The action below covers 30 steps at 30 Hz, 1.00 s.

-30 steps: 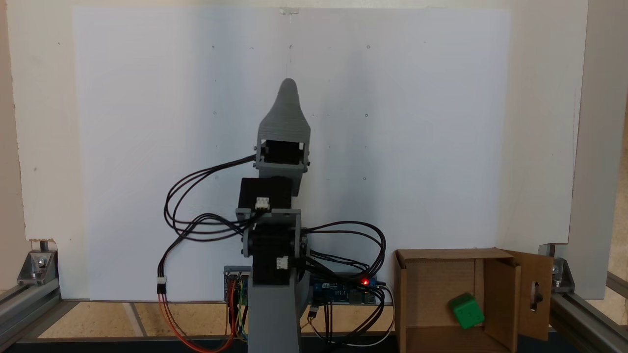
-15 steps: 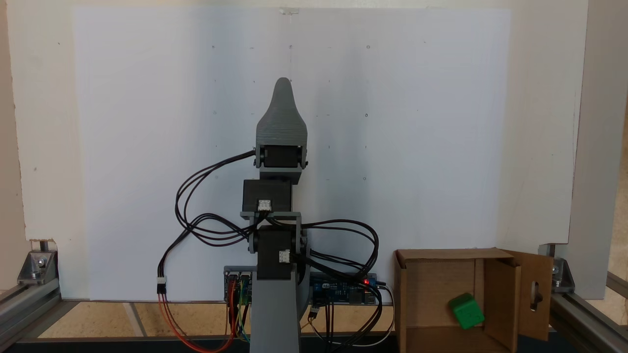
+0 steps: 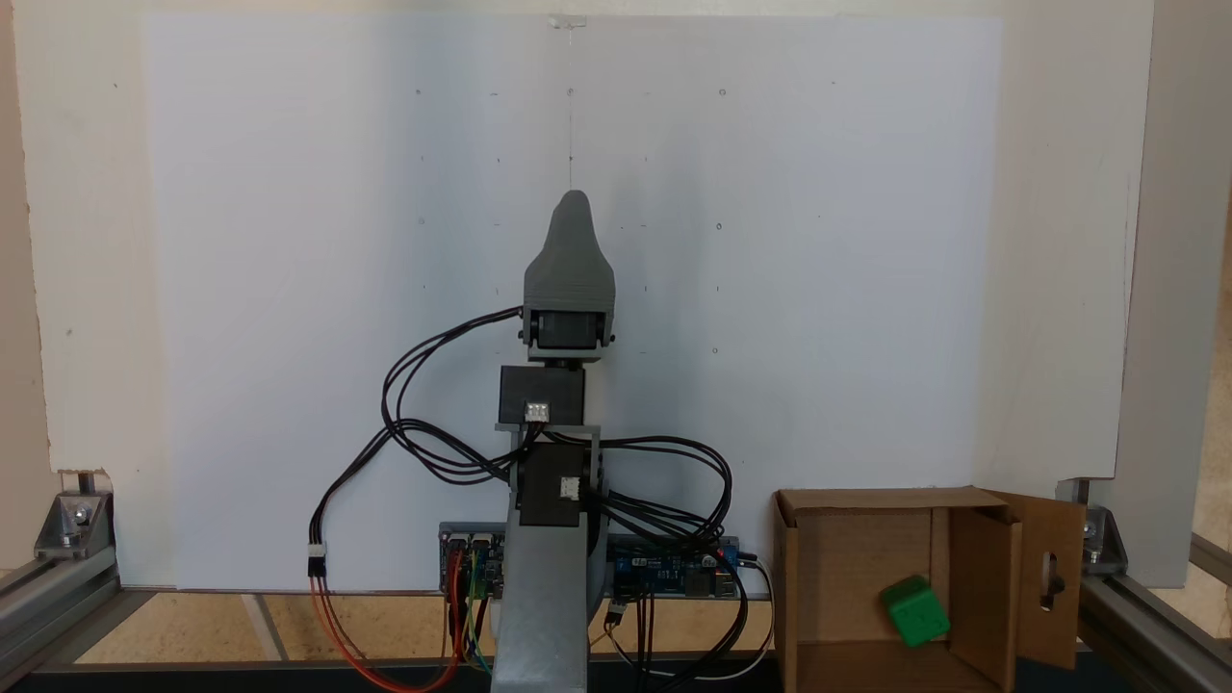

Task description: Grasp a green dice and put it in the bin.

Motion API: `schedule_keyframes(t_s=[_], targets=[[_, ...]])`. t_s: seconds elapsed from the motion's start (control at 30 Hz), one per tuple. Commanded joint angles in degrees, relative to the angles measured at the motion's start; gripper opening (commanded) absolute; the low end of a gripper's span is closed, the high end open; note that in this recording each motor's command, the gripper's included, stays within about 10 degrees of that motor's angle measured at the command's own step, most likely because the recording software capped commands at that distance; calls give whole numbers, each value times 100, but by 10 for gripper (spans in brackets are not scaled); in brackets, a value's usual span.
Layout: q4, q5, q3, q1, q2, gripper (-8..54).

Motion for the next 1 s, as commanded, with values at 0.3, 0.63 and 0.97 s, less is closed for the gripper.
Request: schedule_keyframes(t_s=[0.3, 0.63, 0.97], targets=[[-2986, 123, 1169, 0, 650, 441], [-3771, 132, 2057, 9, 624, 446], [-3762, 132, 2065, -9, 624, 446]])
